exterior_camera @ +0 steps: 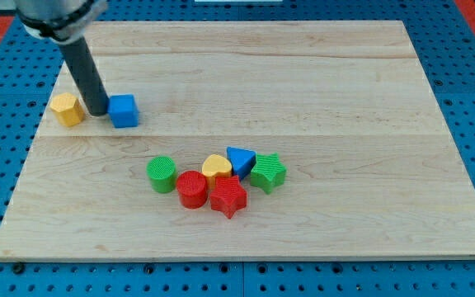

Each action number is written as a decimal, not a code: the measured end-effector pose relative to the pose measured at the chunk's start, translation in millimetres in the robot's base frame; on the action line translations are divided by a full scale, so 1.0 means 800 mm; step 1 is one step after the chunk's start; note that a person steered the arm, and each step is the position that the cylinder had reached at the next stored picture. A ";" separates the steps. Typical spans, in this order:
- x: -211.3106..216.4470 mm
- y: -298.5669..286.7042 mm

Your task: Drag the blue cube into the group of blocks

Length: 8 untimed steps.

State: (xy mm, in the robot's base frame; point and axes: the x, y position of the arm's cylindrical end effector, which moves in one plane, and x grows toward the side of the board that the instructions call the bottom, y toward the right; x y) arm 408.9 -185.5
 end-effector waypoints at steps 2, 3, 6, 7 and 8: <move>0.033 0.112; 0.010 0.087; 0.010 0.171; 0.057 0.210; 0.070 0.215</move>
